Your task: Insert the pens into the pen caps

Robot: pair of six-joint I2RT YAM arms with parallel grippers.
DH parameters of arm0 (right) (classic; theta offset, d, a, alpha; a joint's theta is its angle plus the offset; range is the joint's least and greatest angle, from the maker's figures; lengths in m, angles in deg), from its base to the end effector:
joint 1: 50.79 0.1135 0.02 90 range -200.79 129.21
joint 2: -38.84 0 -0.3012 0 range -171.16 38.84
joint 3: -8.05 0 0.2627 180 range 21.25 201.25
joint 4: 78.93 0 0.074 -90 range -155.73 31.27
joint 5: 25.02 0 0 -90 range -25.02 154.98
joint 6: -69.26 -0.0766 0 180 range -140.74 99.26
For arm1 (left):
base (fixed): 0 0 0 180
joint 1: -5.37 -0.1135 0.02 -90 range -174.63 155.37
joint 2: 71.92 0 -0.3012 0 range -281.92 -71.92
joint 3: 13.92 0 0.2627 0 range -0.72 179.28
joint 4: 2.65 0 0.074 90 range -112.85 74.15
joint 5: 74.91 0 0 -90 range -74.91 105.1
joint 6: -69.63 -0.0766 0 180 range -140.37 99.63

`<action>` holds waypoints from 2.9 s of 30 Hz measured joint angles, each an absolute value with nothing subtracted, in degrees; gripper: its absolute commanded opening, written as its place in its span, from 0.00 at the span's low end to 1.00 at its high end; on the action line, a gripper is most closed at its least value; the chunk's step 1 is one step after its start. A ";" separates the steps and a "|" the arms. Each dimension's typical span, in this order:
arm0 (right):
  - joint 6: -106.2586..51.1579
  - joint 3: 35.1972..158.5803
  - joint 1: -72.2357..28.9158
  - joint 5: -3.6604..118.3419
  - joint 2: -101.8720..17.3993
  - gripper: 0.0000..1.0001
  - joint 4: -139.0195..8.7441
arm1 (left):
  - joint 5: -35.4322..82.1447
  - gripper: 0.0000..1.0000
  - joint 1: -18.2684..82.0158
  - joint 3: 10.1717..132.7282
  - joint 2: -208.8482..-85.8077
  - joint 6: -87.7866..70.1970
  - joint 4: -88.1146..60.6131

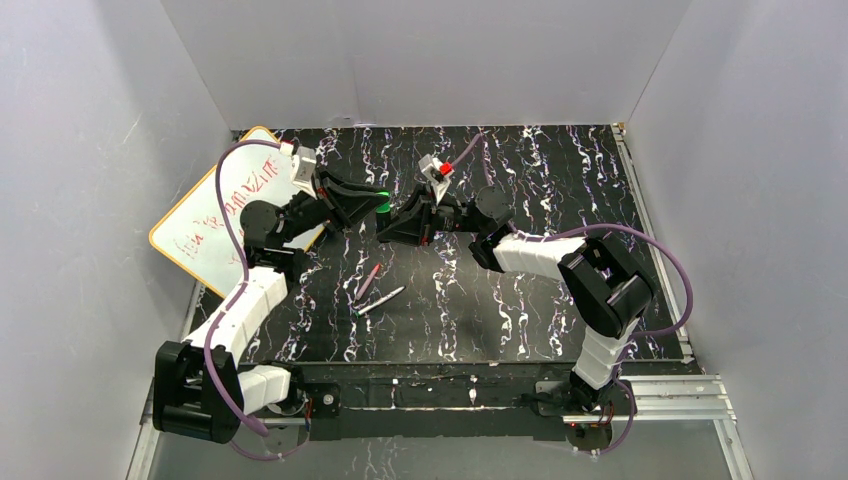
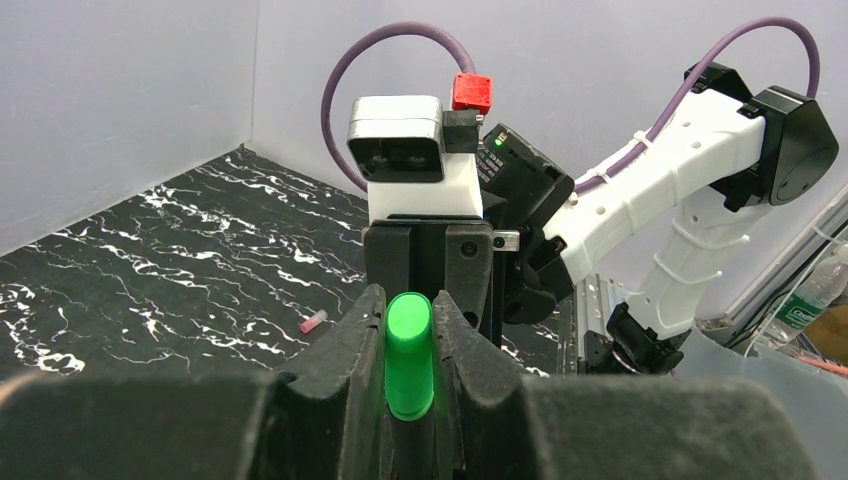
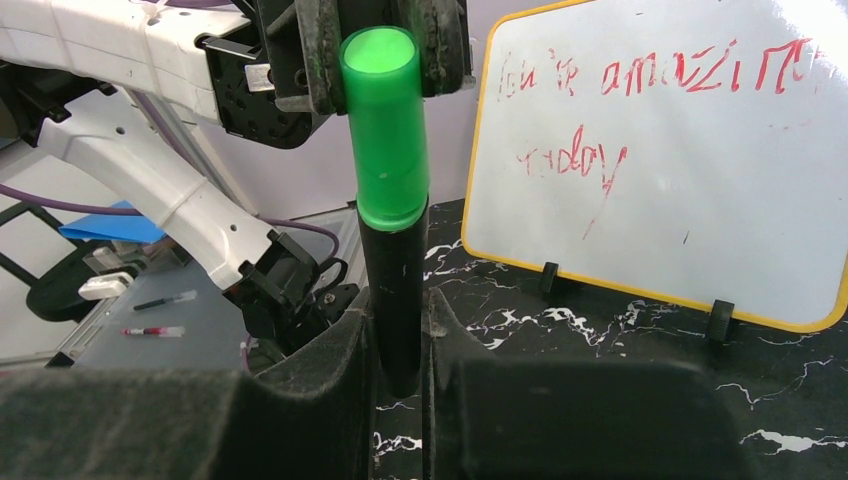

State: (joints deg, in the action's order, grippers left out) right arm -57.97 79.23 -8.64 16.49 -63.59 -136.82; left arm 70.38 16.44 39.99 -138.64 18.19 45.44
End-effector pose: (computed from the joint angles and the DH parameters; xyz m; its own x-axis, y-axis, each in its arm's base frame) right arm 0.2736 0.3250 0.3273 -0.3046 0.2651 -0.9148 -0.9504 -0.1485 0.2734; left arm 0.2363 -0.1104 0.3999 -0.0354 -0.3547 -0.9343 0.9538 0.2671 -0.1376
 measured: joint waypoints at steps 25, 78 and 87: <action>-57.58 81.87 -8.66 15.18 -65.10 0.01 -135.23 | 69.46 0.00 16.14 39.84 -138.51 17.41 45.16; -57.82 85.50 -15.43 25.89 -62.78 0.01 -129.52 | 68.63 0.98 18.26 41.15 -137.96 0.27 13.75; -45.84 91.21 -22.84 45.43 -58.91 0.01 -91.88 | 50.47 0.98 19.90 47.46 -140.21 -11.29 -7.12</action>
State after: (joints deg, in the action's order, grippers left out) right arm -45.84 91.21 -22.84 45.43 -58.91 -91.88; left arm 50.47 19.90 47.46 -140.21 -11.29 -7.12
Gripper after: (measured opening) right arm 0.219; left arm 0.983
